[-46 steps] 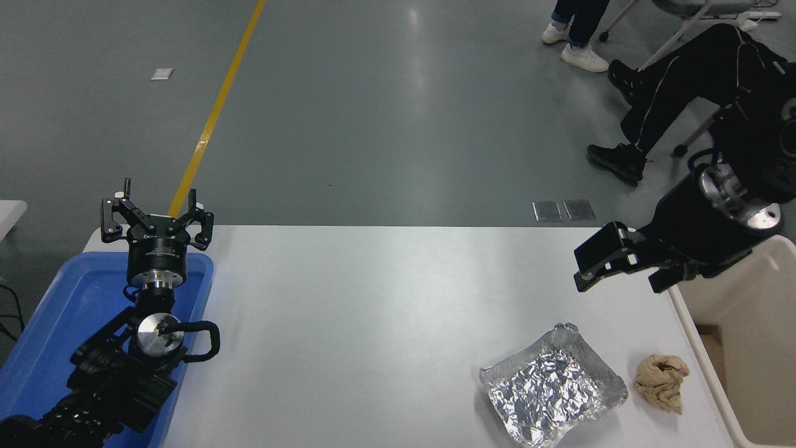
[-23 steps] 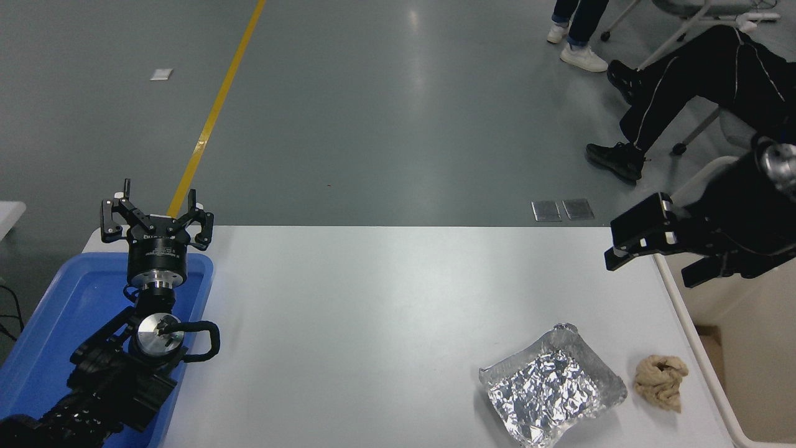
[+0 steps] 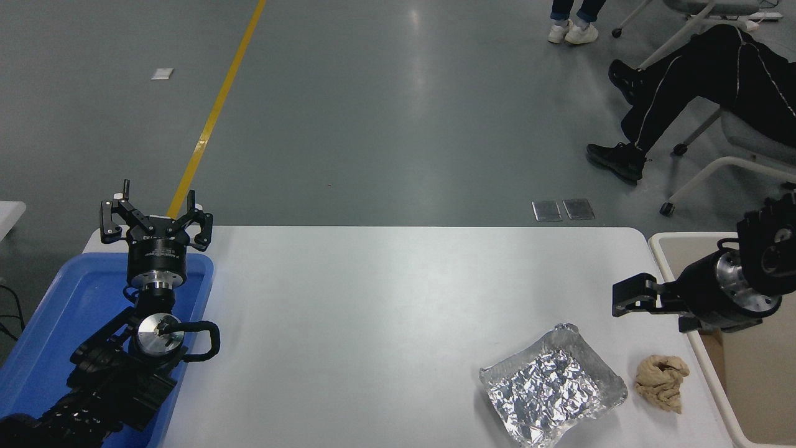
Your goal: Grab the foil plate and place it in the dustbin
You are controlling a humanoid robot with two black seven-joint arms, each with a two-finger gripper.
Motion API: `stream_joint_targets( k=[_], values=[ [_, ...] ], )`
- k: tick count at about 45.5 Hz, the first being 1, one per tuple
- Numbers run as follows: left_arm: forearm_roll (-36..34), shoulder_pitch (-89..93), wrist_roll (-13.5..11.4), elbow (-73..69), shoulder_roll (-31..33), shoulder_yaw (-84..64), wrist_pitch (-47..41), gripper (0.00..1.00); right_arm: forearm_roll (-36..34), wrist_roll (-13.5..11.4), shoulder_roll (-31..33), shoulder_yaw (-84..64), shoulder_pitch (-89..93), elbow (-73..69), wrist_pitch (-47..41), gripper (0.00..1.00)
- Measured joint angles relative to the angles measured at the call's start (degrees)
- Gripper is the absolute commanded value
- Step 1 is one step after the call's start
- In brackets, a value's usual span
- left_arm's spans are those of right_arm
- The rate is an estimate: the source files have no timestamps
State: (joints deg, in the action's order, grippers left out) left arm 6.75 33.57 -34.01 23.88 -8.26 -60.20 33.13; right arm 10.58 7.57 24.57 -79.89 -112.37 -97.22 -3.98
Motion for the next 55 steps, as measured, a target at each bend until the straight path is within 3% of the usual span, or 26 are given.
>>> stream_joint_targets(
  k=[22, 46, 55],
  values=[
    [-0.03, 0.0, 0.0, 0.02, 0.0, 0.0, 0.0, 0.99, 9.36, 0.38, -10.12, 1.77, 17.28, 5.78, 23.9, 0.98],
    [-0.07, 0.07, 0.0, 0.02, 0.0, 0.0, 0.01, 0.99, 11.87, 0.58, -14.8, 1.75, 34.26, 21.76, 28.83, 0.96],
    [-0.06, 0.08, 0.0, 0.02, 0.0, 0.0, 0.01, 0.99, 12.09, 0.59, -15.23, 1.54, 39.13, 27.96, 28.76, 0.72]
  ],
)
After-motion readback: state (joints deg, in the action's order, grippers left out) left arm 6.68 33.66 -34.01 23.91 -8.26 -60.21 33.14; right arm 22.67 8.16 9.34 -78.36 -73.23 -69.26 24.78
